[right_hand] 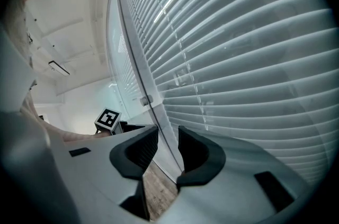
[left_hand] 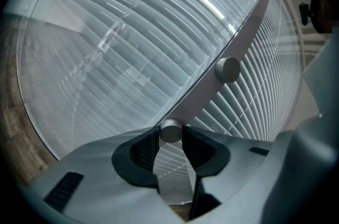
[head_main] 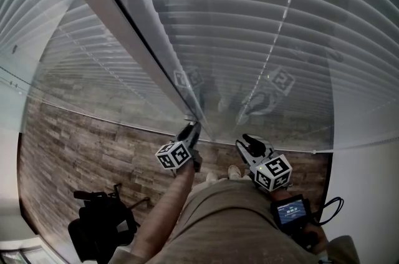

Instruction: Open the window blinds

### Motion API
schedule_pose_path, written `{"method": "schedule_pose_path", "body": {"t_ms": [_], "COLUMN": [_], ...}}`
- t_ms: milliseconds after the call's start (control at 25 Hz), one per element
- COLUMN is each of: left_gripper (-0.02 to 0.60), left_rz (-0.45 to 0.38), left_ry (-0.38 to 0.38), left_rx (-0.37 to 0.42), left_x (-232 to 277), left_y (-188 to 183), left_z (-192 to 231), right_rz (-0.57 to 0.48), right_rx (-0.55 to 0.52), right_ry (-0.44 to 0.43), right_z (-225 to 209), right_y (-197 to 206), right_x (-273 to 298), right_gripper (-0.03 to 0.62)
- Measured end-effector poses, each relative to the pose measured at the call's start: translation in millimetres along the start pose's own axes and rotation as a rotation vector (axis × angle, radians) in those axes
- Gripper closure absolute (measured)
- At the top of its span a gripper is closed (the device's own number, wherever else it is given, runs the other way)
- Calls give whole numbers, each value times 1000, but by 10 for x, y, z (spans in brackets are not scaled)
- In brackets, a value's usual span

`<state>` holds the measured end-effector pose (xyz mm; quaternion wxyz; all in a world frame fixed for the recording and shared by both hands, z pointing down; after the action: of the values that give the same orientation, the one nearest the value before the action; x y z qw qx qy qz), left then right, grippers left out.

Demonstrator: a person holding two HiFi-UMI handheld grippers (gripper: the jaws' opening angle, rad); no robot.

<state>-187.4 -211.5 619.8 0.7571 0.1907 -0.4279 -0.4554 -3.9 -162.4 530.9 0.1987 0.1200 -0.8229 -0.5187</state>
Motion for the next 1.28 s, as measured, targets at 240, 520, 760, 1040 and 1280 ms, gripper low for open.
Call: {"method": "schedule_pose_path", "body": {"t_ms": [240,520,760,1040,1280], "left_gripper": [442,442,443,443,443], "left_rz": [5,15,37,60,58], "left_ry": [9,34,73,117,155], "left_rx": [-33,-95,-192,-301,-376], "left_x": [-2,1,4,5,13], "left_y": [4,1,-4,-9,-14], "left_z": [1,11,-8,-6,-10], "right_rz": [0,0,3,5,9], "right_rx": [1,3,6,6,4], "right_ry": [-1,-2,-1,-6,-10], "right_z": [-3,-14,-36,-49,-67], "right_y": [4,7,16,6,5], "right_x": [-11,-24,-30,-25,-14], "right_gripper": [473,473,473,473,473]}}
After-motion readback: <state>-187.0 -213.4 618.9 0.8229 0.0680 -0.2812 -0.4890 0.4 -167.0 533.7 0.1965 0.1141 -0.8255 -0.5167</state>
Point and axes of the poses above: the fingertips, and each gripper's own axes: x forward along the fingers, z to its left, y out of its underside, the point moved 1 cm from there along -x, backward along the fingers, and after that the axes turned 14 degrees about -y, right-handed, at the moved point
